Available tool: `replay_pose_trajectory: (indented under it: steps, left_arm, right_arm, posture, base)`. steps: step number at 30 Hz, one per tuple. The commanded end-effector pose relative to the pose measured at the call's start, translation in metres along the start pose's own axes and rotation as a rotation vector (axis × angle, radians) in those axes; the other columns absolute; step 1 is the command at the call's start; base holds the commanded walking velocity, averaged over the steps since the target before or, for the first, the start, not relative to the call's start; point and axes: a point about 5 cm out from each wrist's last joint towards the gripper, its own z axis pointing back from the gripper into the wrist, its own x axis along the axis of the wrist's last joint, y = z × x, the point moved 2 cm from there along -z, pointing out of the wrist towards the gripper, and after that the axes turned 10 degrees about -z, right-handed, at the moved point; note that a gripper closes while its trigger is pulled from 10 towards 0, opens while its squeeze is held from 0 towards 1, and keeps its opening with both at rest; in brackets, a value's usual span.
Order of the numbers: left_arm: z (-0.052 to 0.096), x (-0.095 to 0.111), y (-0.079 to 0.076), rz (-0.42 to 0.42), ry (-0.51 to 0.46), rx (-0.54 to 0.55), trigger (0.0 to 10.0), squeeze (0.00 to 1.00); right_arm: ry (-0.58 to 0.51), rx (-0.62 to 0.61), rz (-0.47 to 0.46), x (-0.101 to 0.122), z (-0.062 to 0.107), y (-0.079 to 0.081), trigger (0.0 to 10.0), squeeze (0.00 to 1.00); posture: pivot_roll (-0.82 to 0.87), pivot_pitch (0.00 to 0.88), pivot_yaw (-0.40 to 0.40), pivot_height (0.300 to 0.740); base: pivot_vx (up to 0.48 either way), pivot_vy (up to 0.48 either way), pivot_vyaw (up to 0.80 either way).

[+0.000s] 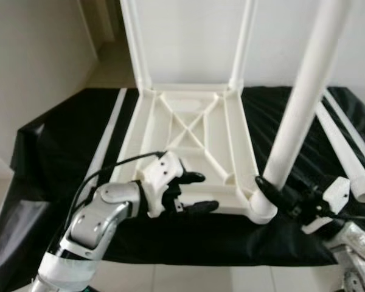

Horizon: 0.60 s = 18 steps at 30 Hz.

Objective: Building children table

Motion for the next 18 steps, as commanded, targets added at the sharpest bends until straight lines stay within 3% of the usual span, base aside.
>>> replay_pose_trajectory:
  steps: [1,5,12,18]
  left_arm:
    - [0.001,-0.002,0.002,0.014,0.011,0.0,10.0,0.0]
    - [-0.001,-0.002,0.001,0.011,0.008,-0.007,10.0,0.0]
    - [-0.001,-0.001,0.002,0.011,0.006,-0.005,10.0,0.0]
    - [0.0,-0.001,0.002,0.011,0.007,-0.003,10.0,0.0]
  right_arm:
    - [0.209,-0.019,-0.119,-0.04,0.021,0.001,10.0,0.0]
    - [0.225,-0.055,-0.105,-0.039,0.021,-0.015,10.0,0.0]
    - [0.268,-0.002,-0.105,-0.042,0.026,-0.016,10.0,0.0]
    - [0.274,-0.017,-0.157,-0.044,0.032,-0.025,10.0,0.0]
  posture:
    - [-0.02,0.042,0.087,0.74]
    - [-0.02,0.041,0.089,0.74]
    - [-0.02,0.041,0.087,0.74]
    - [-0.01,0.04,0.084,0.74]
  base:
    - [0.0,0.0,0.0]
    - [0.0,0.0,0.0]
    - [0.0,0.0,0.0]
    - [0.0,0.0,0.0]
